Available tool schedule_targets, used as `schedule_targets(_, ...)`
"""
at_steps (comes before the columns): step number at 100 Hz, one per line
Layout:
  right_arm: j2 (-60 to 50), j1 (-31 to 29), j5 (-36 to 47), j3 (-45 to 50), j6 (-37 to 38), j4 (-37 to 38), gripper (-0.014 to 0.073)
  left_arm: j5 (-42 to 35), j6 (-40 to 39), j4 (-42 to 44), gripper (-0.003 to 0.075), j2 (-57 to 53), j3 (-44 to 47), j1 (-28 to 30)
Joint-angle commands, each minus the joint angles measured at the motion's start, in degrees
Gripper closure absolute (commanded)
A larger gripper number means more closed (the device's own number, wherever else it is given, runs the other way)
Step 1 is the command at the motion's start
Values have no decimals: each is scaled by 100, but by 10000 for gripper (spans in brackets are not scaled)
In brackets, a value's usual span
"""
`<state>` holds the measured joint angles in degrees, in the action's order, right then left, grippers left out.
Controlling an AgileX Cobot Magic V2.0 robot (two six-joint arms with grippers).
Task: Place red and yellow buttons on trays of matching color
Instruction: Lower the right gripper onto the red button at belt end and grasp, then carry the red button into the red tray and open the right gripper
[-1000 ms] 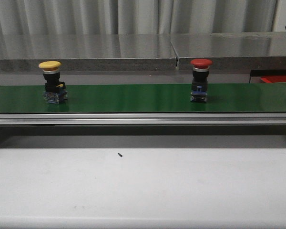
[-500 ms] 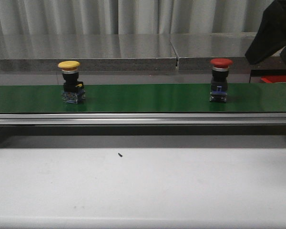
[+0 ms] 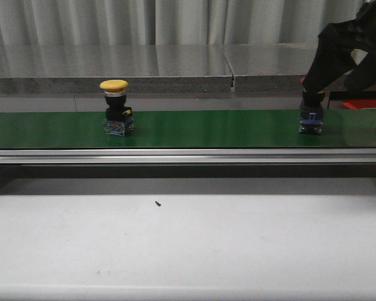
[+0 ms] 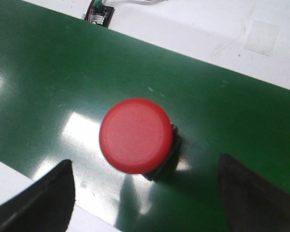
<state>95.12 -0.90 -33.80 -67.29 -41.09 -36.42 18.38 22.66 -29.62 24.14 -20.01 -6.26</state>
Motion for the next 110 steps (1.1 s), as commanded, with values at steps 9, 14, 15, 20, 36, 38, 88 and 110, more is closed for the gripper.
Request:
schedule_targets(9,127,12,451,-388,-59,-146,30,-385,-3,-81,739,18,-166,-38)
schedule_targets(14,206,12,513,-439,-59,-141,71,-385,-3,-81,739,18,-166,-38)
schedule_targets(15,216,12,514,-447,-59,-141,86,-385,-3,-81,739,18,-166,-38)
schedule_targets(20,270,12,520,-462,-59,-132,151,-385,-3,-81,739,18,-166,-38)
schedule_targets(36,315,-7,419,-491,-59,-111,407,-385,-3,-81,739,18,-166,-38)
schedule_targets(38,303,-7,402,-513,-59,-111,422,-385,-3,-81,739,18,-166,-38)
schedule_targets(88,847,-1525,-29,-2572,4,-106,428,-385,-3,-81,739,18,-166,-38)
schedule_targets(110,1839,-1852,-22,-3662,4,-106,428,-385,-3,-81,739,18,-166,-38)
